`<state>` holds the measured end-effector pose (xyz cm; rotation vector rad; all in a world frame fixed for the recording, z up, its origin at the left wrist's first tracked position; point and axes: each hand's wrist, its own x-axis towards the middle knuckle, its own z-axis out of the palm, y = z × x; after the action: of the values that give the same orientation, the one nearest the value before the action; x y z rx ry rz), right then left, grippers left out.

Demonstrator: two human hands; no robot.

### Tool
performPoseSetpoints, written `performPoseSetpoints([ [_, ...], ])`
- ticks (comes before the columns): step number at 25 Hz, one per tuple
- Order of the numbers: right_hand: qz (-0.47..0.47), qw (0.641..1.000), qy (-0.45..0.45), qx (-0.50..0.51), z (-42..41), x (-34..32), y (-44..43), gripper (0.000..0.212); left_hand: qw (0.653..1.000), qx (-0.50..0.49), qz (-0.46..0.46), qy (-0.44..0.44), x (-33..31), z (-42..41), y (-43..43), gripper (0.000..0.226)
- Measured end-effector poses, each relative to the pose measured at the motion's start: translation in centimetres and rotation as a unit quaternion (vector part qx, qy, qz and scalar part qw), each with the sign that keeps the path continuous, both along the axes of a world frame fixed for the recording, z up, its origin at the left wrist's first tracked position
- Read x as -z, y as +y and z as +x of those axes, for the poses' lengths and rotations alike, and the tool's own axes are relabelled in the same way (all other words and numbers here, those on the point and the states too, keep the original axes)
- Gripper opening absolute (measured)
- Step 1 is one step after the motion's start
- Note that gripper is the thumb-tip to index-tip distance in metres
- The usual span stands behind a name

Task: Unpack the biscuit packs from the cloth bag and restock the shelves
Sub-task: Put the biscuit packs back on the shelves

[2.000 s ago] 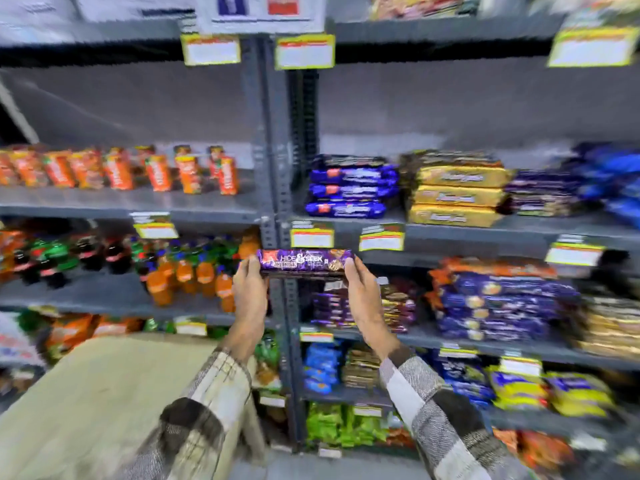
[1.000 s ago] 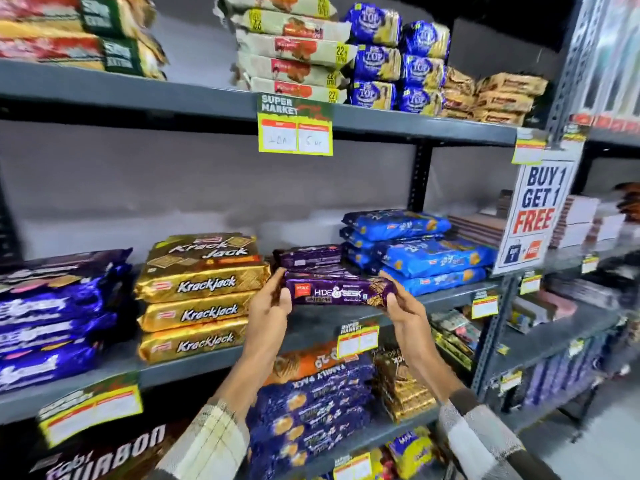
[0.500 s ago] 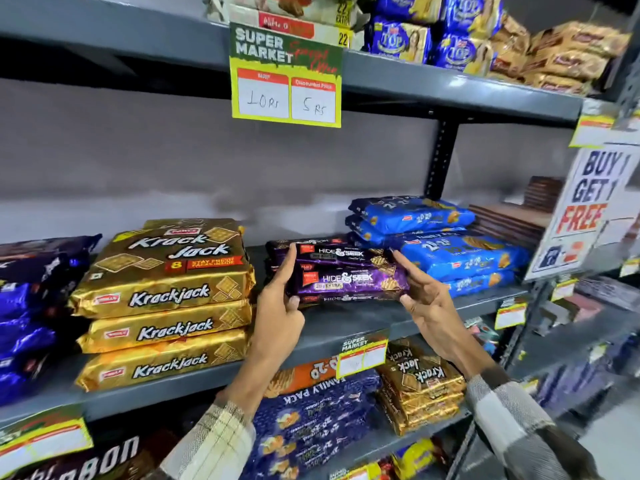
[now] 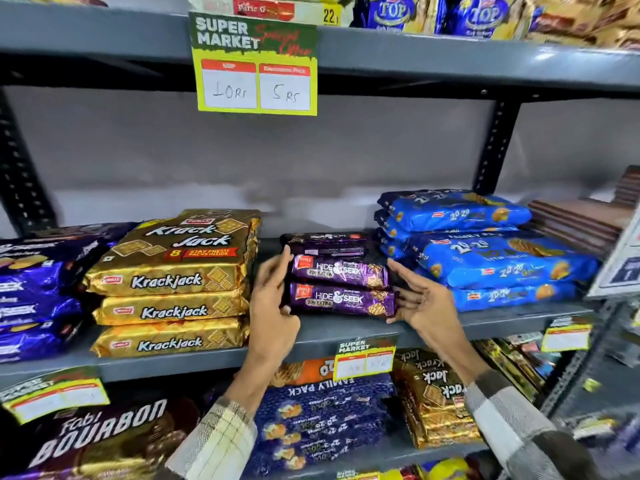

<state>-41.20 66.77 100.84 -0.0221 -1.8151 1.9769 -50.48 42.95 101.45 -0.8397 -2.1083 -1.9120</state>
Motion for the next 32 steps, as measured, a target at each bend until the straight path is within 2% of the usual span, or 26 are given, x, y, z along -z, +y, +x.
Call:
performPoseSetpoints([
  [1, 0.024, 1.000, 0.006, 0.019, 0.0, 0.2, 0.0, 0.056, 1.000, -0.013, -0.008, 0.000, 0.0, 0.4, 0.1, 0.111],
  [3, 0.113, 0.993, 0.009, 0.045, 0.3, 0.2, -0.3, 0.079, 0.999, -0.040, -0.031, 0.007, 0.0, 1.0, 0.0, 0.108],
  [5, 0.182, 0.982, 0.007, 0.053, 0.4, 0.1, 0.0, 0.086, 0.996, -0.061, -0.060, 0.009, 0.3, 1.3, 0.0, 0.109],
  [11, 0.217, 0.975, -0.028, -0.041, 0.6, 0.2, 1.0, 0.099, 0.991, -0.081, -0.099, 0.031, 0.9, 0.5, 0.1, 0.110],
  [14, 0.208, 0.976, -0.018, -0.058, 0.8, 0.1, 1.2, 0.097, 0.989, -0.085, -0.108, 0.045, 0.9, 0.3, 0.1, 0.107],
  [18, 0.192, 0.981, -0.004, -0.024, 0.7, 0.3, 1.3, 0.088, 0.992, -0.065, -0.093, 0.063, 0.2, 1.3, -0.1, 0.084],
  [20, 0.209, 0.978, 0.000, 0.007, 0.6, 0.2, 1.0, 0.086, 0.990, -0.069, -0.099, 0.068, 0.0, 1.6, -0.1, 0.077],
  [24, 0.287, 0.956, 0.021, 0.061, 0.3, -0.1, -0.2, 0.090, 0.985, -0.086, -0.132, 0.074, 0.5, 1.3, -0.1, 0.077],
  [27, 0.336, 0.936, 0.034, 0.100, 0.0, 0.3, -0.7, 0.081, 0.977, -0.125, -0.143, 0.096, 0.7, 1.4, 0.4, 0.069],
  [32, 0.350, 0.930, 0.031, 0.108, -0.3, 0.2, -0.7, 0.068, 0.963, -0.161, -0.172, 0.128, 0.5, 1.6, 0.7, 0.061],
])
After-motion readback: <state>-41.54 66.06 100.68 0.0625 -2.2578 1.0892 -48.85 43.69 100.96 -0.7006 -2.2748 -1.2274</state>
